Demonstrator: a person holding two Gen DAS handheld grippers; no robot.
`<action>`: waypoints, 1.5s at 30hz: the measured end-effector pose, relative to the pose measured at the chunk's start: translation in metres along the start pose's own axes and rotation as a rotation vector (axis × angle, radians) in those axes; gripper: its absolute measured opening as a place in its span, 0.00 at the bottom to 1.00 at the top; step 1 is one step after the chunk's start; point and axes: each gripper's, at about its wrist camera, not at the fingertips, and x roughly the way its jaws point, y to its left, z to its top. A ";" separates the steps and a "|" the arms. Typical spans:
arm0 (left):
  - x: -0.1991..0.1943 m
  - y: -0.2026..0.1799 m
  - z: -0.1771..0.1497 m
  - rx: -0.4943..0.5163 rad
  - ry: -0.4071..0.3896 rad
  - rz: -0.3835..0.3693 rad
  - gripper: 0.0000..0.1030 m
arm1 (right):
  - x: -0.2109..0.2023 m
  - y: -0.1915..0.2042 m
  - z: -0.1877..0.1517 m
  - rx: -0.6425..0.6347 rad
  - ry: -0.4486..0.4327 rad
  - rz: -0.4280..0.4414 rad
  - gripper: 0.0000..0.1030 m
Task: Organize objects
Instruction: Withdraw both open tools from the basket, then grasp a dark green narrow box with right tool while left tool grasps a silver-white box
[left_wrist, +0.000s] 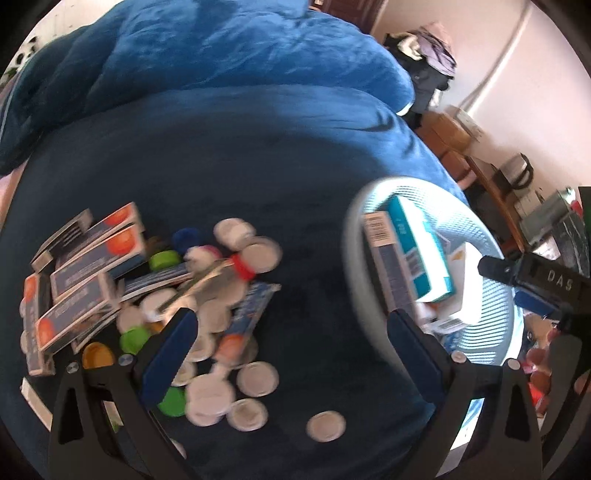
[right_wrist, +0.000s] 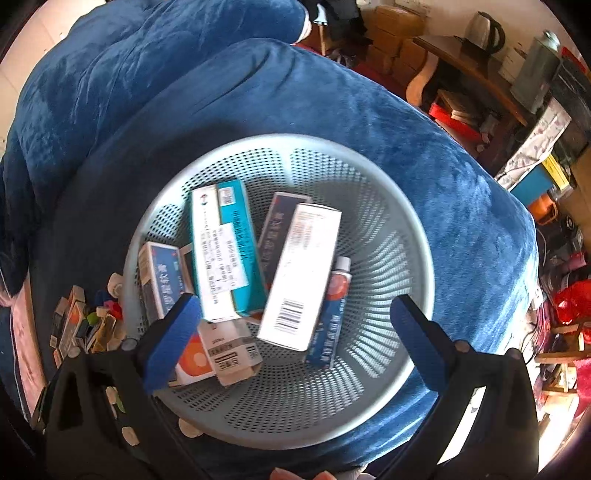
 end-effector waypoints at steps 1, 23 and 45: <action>-0.002 0.009 -0.002 -0.010 -0.002 0.010 1.00 | 0.001 0.005 -0.001 -0.011 0.000 -0.002 1.00; -0.046 0.184 -0.059 -0.307 -0.045 0.191 1.00 | 0.009 0.216 -0.087 -0.538 0.028 0.152 1.00; -0.036 0.272 -0.126 -0.595 0.006 0.284 1.00 | 0.096 0.249 -0.079 -0.361 0.308 0.290 0.25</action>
